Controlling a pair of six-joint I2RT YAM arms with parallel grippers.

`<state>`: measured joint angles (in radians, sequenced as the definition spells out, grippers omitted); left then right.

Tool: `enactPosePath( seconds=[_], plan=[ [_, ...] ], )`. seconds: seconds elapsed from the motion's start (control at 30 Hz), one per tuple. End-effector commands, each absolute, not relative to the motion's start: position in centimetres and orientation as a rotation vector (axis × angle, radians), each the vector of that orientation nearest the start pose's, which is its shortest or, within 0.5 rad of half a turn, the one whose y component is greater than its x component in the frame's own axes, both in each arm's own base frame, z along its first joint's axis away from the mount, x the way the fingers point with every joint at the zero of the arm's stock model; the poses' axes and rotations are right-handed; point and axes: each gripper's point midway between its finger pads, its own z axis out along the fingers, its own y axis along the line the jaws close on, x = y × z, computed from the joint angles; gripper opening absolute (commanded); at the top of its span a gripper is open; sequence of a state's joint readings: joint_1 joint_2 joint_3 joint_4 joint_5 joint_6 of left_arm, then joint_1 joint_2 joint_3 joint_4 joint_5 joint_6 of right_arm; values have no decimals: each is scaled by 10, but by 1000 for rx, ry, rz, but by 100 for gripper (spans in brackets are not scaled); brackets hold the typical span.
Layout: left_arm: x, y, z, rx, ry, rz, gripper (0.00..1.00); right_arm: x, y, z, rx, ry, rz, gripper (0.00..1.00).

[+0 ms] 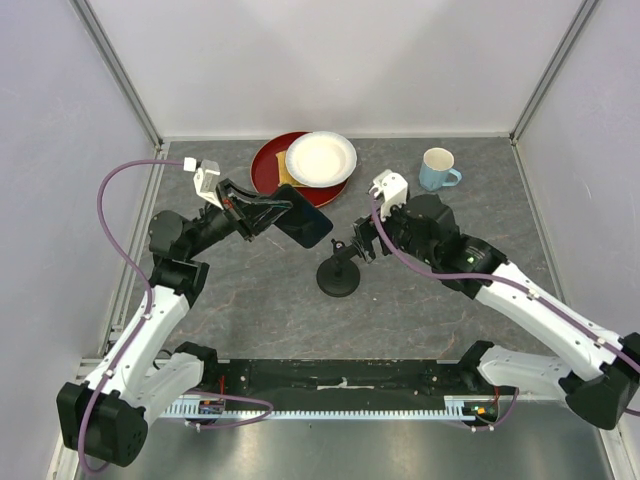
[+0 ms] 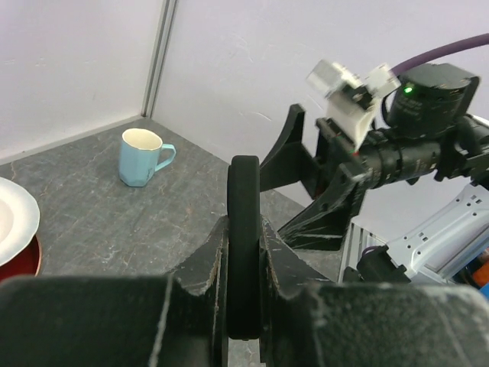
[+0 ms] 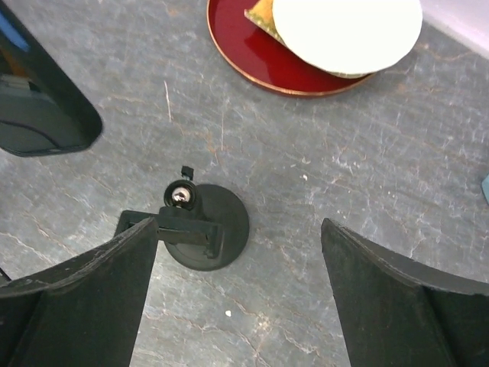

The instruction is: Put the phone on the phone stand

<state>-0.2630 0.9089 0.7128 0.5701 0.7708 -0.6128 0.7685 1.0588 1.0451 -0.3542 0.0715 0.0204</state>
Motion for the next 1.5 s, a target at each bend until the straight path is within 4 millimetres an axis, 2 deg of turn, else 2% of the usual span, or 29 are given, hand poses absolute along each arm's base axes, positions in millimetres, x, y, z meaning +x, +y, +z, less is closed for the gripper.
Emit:
enactPosePath(
  seconds=[0.0, 0.1, 0.33, 0.53, 0.67, 0.7, 0.73, 0.77, 0.83, 0.87, 0.93, 1.0, 1.03, 1.07, 1.1, 1.13, 1.17, 1.23, 1.27, 1.47],
  plan=[
    [237, -210, 399, 529, 1203, -1212, 2, 268, 241, 251, -696, 1933, 419, 90],
    [237, -210, 398, 528, 1208, -1213, 2, 260, 252, 241, -757, 1969, 477, 83],
    [239, -209, 398, 521, 1212, -1204, 2, 251, 264, 230, -820, 2010, 552, 68],
    [239, -210, 398, 521, 1212, -1207, 2, 255, 257, 222, -805, 2067, 492, 54],
    [240, -210, 398, 516, 1217, -1213, 2, 260, 254, 234, -802, 1993, 467, 53],
    [240, -210, 398, 510, 1218, -1220, 2, 258, 252, 247, -781, 1944, 482, 57],
    [239, -210, 398, 510, 1218, -1225, 2, 260, 247, 243, -759, 1931, 460, 59],
    [238, -210, 399, 513, 1212, -1228, 2, 262, 247, 262, -724, 1854, 483, 60],
    [237, -210, 399, 510, 1214, -1233, 2, 258, 251, 271, -715, 1782, 526, 62],
    [237, -210, 400, 509, 1211, -1235, 2, 257, 246, 282, -674, 1742, 538, 64],
    [237, -211, 399, 507, 1213, -1238, 2, 259, 241, 285, -586, 1696, 549, 64],
    [236, -211, 400, 507, 1210, -1238, 2, 261, 227, 294, -464, 1659, 546, 64],
    [235, -211, 401, 510, 1208, -1240, 2, 260, 226, 287, -441, 1636, 560, 65],
    [234, -211, 400, 508, 1208, -1240, 2, 254, 221, 300, -410, 1567, 592, 65],
    [234, -212, 401, 507, 1207, -1241, 2, 249, 221, 300, -406, 1529, 623, 65],
    [235, -212, 400, 504, 1210, -1243, 2, 246, 219, 287, -393, 1490, 637, 65],
    [235, -212, 399, 505, 1212, -1246, 2, 241, 212, 293, -365, 1439, 651, 62],
    [236, -213, 399, 500, 1218, -1252, 2, 239, 205, 278, -365, 1405, 626, 59],
    [236, -213, 398, 502, 1220, -1255, 2, 236, 203, 278, -366, 1380, 625, 56],
    [238, -215, 395, 499, 1233, -1266, 2, 223, 203, 249, -397, 1231, 672, 46]
  ],
)
